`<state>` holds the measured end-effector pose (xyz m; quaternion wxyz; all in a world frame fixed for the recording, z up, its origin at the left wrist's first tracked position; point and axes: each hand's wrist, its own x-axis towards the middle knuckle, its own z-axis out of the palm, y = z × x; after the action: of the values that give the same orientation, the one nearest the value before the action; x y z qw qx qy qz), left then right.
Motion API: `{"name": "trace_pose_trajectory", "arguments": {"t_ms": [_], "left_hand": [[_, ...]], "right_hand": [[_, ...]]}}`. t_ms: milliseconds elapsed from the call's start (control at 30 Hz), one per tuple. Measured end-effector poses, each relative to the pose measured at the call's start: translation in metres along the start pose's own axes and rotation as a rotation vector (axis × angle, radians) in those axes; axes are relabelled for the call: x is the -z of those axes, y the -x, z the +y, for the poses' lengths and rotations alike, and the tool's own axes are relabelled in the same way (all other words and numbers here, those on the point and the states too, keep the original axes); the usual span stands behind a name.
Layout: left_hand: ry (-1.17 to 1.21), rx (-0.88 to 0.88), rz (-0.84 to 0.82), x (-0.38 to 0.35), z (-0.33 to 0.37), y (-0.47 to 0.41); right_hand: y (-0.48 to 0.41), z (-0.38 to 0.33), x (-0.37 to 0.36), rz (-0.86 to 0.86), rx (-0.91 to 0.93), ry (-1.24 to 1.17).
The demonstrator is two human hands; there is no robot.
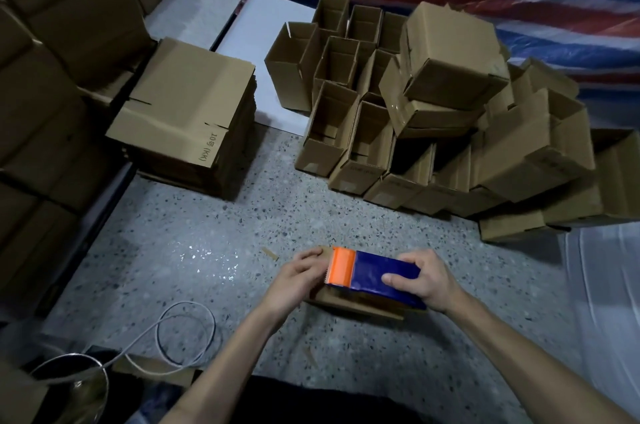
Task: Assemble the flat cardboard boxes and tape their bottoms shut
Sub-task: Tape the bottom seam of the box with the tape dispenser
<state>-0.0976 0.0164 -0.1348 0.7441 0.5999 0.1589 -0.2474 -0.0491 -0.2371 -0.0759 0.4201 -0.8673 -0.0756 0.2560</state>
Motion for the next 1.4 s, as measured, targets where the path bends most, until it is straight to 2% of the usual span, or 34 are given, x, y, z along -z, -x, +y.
{"name": "trace_pose_trajectory", "arguments": {"t_ms": [300, 467, 633, 733, 833, 967, 1100, 1267, 1400], "left_hand": [[0.040, 0.091, -0.001, -0.005, -0.003, -0.015], [-0.126, 0.128, 0.175, -0.010, -0.009, -0.016], [0.062, 0.202, 0.296, 0.004, -0.024, -0.015], [0.196, 0.275, 0.357, 0.029, -0.037, -0.015], [0.187, 0.330, 0.322, 0.040, -0.051, -0.016], [0.189, 0.337, 0.374, 0.032, -0.061, -0.023], [0.036, 0.280, 0.404, 0.014, -0.068, -0.029], [-0.248, 0.071, 0.424, -0.017, -0.087, -0.023], [-0.324, 0.097, 0.457, -0.020, -0.092, -0.027]], "right_hand": [[0.001, 0.005, 0.000, -0.010, 0.032, 0.011], [-0.005, -0.003, 0.001, -0.010, -0.050, 0.001], [-0.010, -0.020, 0.000, -0.101, -0.081, 0.057], [-0.005, -0.018, 0.014, -0.077, -0.123, 0.089], [0.002, -0.010, 0.026, -0.081, -0.149, 0.187], [0.001, -0.011, 0.016, -0.130, -0.137, 0.329], [-0.004, -0.018, 0.012, -0.144, -0.144, 0.458], [-0.011, -0.028, 0.001, -0.191, -0.176, 0.512], [-0.017, -0.033, 0.003, -0.247, -0.219, 0.482]]}}
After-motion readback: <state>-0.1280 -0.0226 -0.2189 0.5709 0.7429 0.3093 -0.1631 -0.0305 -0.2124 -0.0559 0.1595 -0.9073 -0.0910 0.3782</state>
